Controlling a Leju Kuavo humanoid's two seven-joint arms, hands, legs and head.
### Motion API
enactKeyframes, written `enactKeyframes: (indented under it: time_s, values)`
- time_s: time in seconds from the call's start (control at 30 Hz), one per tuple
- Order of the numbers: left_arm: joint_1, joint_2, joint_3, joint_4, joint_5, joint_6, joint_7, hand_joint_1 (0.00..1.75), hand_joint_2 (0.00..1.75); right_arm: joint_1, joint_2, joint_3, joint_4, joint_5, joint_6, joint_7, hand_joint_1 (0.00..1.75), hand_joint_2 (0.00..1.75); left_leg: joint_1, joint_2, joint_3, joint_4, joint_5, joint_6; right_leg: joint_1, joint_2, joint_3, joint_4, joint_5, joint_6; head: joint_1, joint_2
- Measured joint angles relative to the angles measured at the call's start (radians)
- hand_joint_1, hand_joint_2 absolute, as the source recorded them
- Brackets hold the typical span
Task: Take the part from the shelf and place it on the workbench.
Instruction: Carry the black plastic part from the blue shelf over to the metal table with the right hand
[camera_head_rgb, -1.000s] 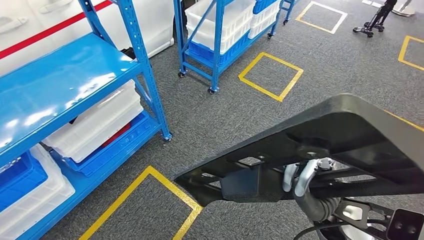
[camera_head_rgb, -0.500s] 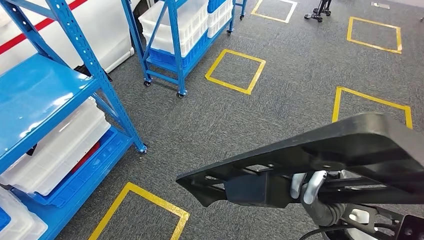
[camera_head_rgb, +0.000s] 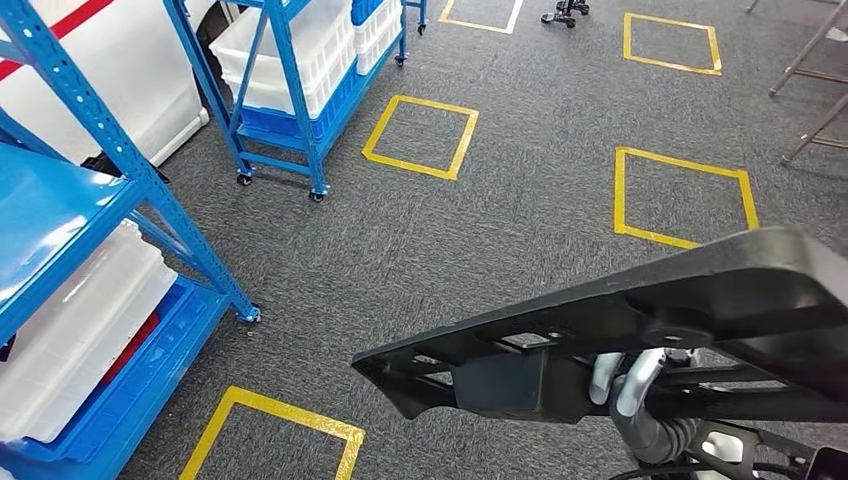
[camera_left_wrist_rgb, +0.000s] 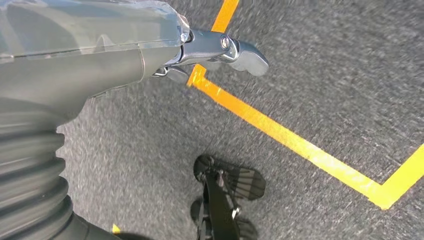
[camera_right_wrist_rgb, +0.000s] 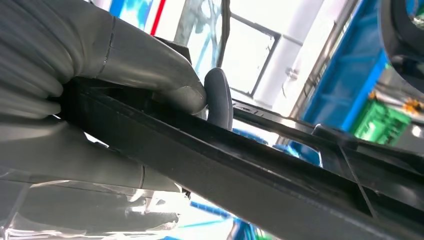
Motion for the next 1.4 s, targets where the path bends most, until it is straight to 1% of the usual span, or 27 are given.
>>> enactKeyframes:
  time_s: [0.07, 0.13, 0.2, 0.27, 0.3, 0.33, 0.37, 0.43, 0.5, 0.57, 0.6, 0.67, 0.73, 0.77, 0.8, 0.83, 0.9, 0.97, 1.03, 1.1, 1.13, 1.2, 1.23, 1.3, 1.33, 1.37, 1.4]
  values:
    - [0.002, 0.011, 0.0, -0.004, -0.006, 0.0, 0.003, 0.0, 1.75, 0.011, 0.005, 0.0, -0.001, 0.002, -0.008, -0.01, 1.66, 1.75, 0.002, 0.015, 0.006, -0.004, -0.004, -0.011, 0.004, 0.02, 0.001, -0.008, 0.003, -0.01, 0.0, 0.0]
    - [0.002, 0.021, 0.0, -0.009, -0.014, -0.003, -0.003, 0.0, 1.75, 0.019, 0.012, 0.0, -0.001, 0.0, -0.009, -0.013, 1.66, 1.75, 0.005, -0.01, 0.004, 0.016, -0.022, -0.021, -0.002, 0.04, 0.01, -0.023, 0.011, -0.02, -0.001, 0.0]
    - [0.003, 0.031, -0.001, -0.012, -0.018, -0.011, -0.018, 0.0, 1.75, 0.021, 0.023, 0.0, 0.001, 0.0, 0.003, -0.013, 1.66, 1.75, 0.006, -0.058, -0.036, 0.109, -0.076, -0.026, -0.007, 0.057, 0.017, -0.033, 0.015, -0.027, -0.003, 0.0]
    - [0.006, 0.039, 0.0, -0.013, -0.014, -0.014, -0.03, 0.0, 1.75, 0.024, 0.039, -0.003, 0.005, 0.005, 0.03, -0.013, 1.66, 1.75, 0.007, -0.076, -0.101, 0.239, -0.13, -0.028, -0.007, 0.078, 0.017, -0.031, 0.014, -0.031, -0.004, 0.0]
    - [0.007, 0.041, 0.0, -0.013, -0.012, -0.013, -0.033, 0.0, 1.75, 0.024, 0.049, -0.006, 0.008, 0.011, 0.046, -0.013, 1.66, 1.75, 0.007, -0.077, -0.122, 0.275, -0.135, -0.03, -0.007, 0.09, 0.017, -0.03, 0.014, -0.031, -0.004, 0.0]
    - [0.007, 0.043, 0.0, -0.014, -0.009, -0.01, -0.036, 0.0, 1.75, 0.024, 0.059, -0.011, 0.01, 0.017, 0.059, -0.013, 1.66, 1.75, 0.008, -0.078, -0.125, 0.271, -0.118, -0.032, -0.009, 0.103, 0.017, -0.027, 0.012, -0.03, -0.004, 0.0]
    - [0.006, 0.045, 0.0, -0.014, -0.008, -0.008, -0.038, 0.0, 1.75, 0.023, 0.068, -0.016, 0.012, 0.022, 0.068, -0.013, 1.66, 1.75, 0.01, -0.081, -0.108, 0.227, -0.083, -0.034, -0.011, 0.117, 0.017, -0.023, 0.01, -0.027, -0.004, 0.0]
    - [0.005, 0.05, 0.001, -0.014, -0.004, -0.004, -0.04, 0.0, 1.75, 0.02, 0.081, -0.025, 0.014, 0.026, 0.075, -0.013, 1.66, 1.75, 0.017, -0.117, -0.051, 0.091, -0.016, -0.039, -0.014, 0.142, 0.014, -0.007, 0.001, -0.016, -0.004, 0.0]
    - [0.004, 0.053, 0.005, -0.014, 0.001, 0.002, -0.034, 0.0, 1.75, 0.016, 0.088, -0.032, 0.016, 0.027, 0.073, -0.013, 1.66, 1.75, 0.021, -0.145, -0.021, 0.023, 0.004, -0.035, -0.014, 0.163, 0.002, 0.008, -0.004, -0.005, -0.004, 0.0]
    - [0.002, 0.053, 0.009, -0.014, 0.005, 0.008, -0.022, 0.0, 1.75, 0.015, 0.091, -0.035, 0.019, 0.03, 0.07, -0.013, 1.66, 1.75, 0.017, -0.133, -0.022, 0.022, 0.004, -0.02, -0.016, 0.18, -0.007, 0.011, -0.001, 0.004, -0.004, 0.0]
    - [0.002, 0.053, 0.01, -0.014, 0.006, 0.01, -0.016, 0.0, 1.75, 0.014, 0.091, -0.037, 0.021, 0.032, 0.069, -0.013, 1.66, 1.75, 0.015, -0.122, -0.022, 0.02, 0.006, -0.013, -0.017, 0.178, -0.01, 0.014, -0.002, 0.008, -0.004, 0.0]
    - [0.001, 0.051, 0.013, -0.014, 0.008, 0.012, -0.01, 0.0, 1.75, 0.007, 0.091, -0.038, 0.025, 0.037, 0.068, -0.013, 1.66, 1.75, 0.015, -0.101, -0.02, 0.015, 0.009, 0.0, -0.016, 0.137, -0.032, 0.059, -0.029, 0.015, -0.001, 0.0]
    - [0.003, 0.047, 0.016, -0.014, 0.01, 0.012, -0.008, 0.0, 1.75, -0.003, 0.091, -0.038, 0.031, 0.039, 0.062, -0.013, 1.66, 1.75, 0.01, -0.079, -0.019, 0.013, 0.008, 0.007, -0.015, 0.085, -0.09, 0.175, -0.086, 0.021, 0.002, 0.0]
    - [0.003, 0.045, 0.018, -0.014, 0.011, 0.012, -0.009, 0.0, 1.75, -0.007, 0.091, -0.038, 0.035, 0.04, 0.058, -0.013, 1.66, 1.75, 0.007, -0.066, -0.019, 0.013, 0.007, 0.009, -0.015, 0.073, -0.124, 0.239, -0.11, 0.022, 0.002, 0.0]
    - [0.004, 0.043, 0.019, -0.014, 0.012, 0.011, -0.01, 0.0, 1.75, -0.011, 0.091, -0.038, 0.039, 0.04, 0.054, -0.013, 1.66, 1.75, 0.005, -0.054, -0.019, 0.013, 0.006, 0.011, -0.015, 0.068, -0.147, 0.281, -0.12, 0.021, 0.002, 0.0]
    - [0.003, 0.041, 0.021, -0.014, 0.013, 0.01, -0.012, 0.0, 1.75, -0.014, 0.091, -0.038, 0.043, 0.04, 0.051, -0.013, 1.66, 1.75, 0.002, -0.043, -0.018, 0.013, 0.005, 0.012, -0.014, 0.065, -0.151, 0.287, -0.111, 0.018, 0.002, 0.0]
    - [-0.001, 0.038, 0.024, -0.014, 0.014, 0.007, -0.016, 0.0, 1.75, -0.025, 0.091, -0.037, 0.048, 0.043, 0.042, -0.012, 1.66, 1.75, -0.002, -0.021, -0.013, 0.013, 0.001, 0.013, -0.007, 0.054, -0.102, 0.192, -0.052, 0.004, 0.002, 0.0]
    - [-0.004, 0.034, 0.025, -0.014, 0.013, 0.005, -0.019, 0.0, 1.75, -0.04, 0.09, -0.036, 0.049, 0.047, 0.03, -0.012, 1.66, 1.75, -0.006, -0.002, -0.006, 0.012, -0.004, 0.011, 0.009, 0.013, -0.034, 0.06, -0.008, -0.015, 0.001, 0.0]
    - [-0.007, 0.032, 0.025, -0.014, 0.01, 0.005, -0.019, 0.0, 1.75, -0.055, 0.088, -0.035, 0.049, 0.049, 0.022, -0.006, 1.66, 1.75, -0.007, 0.017, -0.001, 0.009, -0.009, 0.004, 0.022, -0.006, -0.01, 0.008, -0.003, -0.026, 0.001, 0.0]
    - [-0.012, 0.03, 0.025, -0.014, 0.003, 0.002, -0.018, 0.0, 1.75, -0.062, 0.082, -0.033, 0.043, 0.046, 0.016, 0.01, 1.66, 1.75, -0.007, 0.033, 0.005, 0.006, -0.013, -0.004, 0.02, 0.019, -0.005, -0.003, 0.002, -0.03, 0.001, 0.0]
    - [-0.014, 0.03, 0.024, -0.014, -0.002, -0.001, -0.018, 0.0, 1.75, -0.064, 0.078, -0.032, 0.039, 0.043, 0.014, 0.019, 1.66, 1.75, -0.007, 0.024, 0.007, 0.012, -0.02, -0.008, 0.016, 0.029, 0.002, -0.013, 0.007, -0.032, 0.001, 0.0]
    - [-0.016, 0.028, 0.023, -0.013, -0.015, -0.009, -0.019, 0.0, 1.75, -0.072, 0.072, -0.028, 0.032, 0.037, 0.009, 0.036, 1.66, 1.75, -0.004, -0.026, -0.02, 0.082, -0.061, -0.016, 0.006, 0.05, 0.016, -0.03, 0.015, -0.039, 0.0, 0.0]
    - [-0.015, 0.027, 0.023, -0.012, -0.019, -0.012, -0.02, 0.0, 1.75, -0.075, 0.07, -0.025, 0.031, 0.036, 0.007, 0.042, 1.66, 1.75, -0.002, -0.054, -0.05, 0.145, -0.09, -0.019, 0.007, 0.061, 0.018, -0.032, 0.016, -0.041, -0.001, 0.0]
    - [-0.011, 0.026, 0.022, -0.011, -0.027, -0.016, -0.02, 0.0, 1.75, -0.075, 0.067, -0.02, 0.029, 0.036, 0.0, 0.05, 1.66, 1.75, 0.003, -0.076, -0.118, 0.267, -0.132, -0.026, 0.006, 0.088, 0.018, -0.03, 0.015, -0.043, -0.002, 0.0]
    - [-0.011, 0.026, 0.02, -0.01, -0.031, -0.018, -0.02, 0.0, 1.75, -0.072, 0.065, -0.019, 0.028, 0.038, -0.004, 0.051, 1.66, 1.75, 0.005, -0.078, -0.135, 0.286, -0.126, -0.029, 0.005, 0.102, 0.019, -0.029, 0.014, -0.042, -0.002, 0.0]
    - [-0.011, 0.025, 0.018, -0.01, -0.035, -0.021, -0.021, 0.0, 1.75, -0.067, 0.062, -0.018, 0.025, 0.039, -0.009, 0.051, 1.66, 1.75, 0.008, -0.079, -0.132, 0.266, -0.099, -0.032, 0.004, 0.115, 0.02, -0.027, 0.013, -0.039, -0.002, 0.0]
    - [-0.011, 0.024, 0.015, -0.01, -0.037, -0.024, -0.022, 0.0, 1.75, -0.062, 0.058, -0.018, 0.02, 0.04, -0.014, 0.049, 1.66, 1.75, 0.012, -0.084, -0.111, 0.21, -0.059, -0.036, 0.001, 0.129, 0.022, -0.022, 0.009, -0.035, -0.002, 0.0]
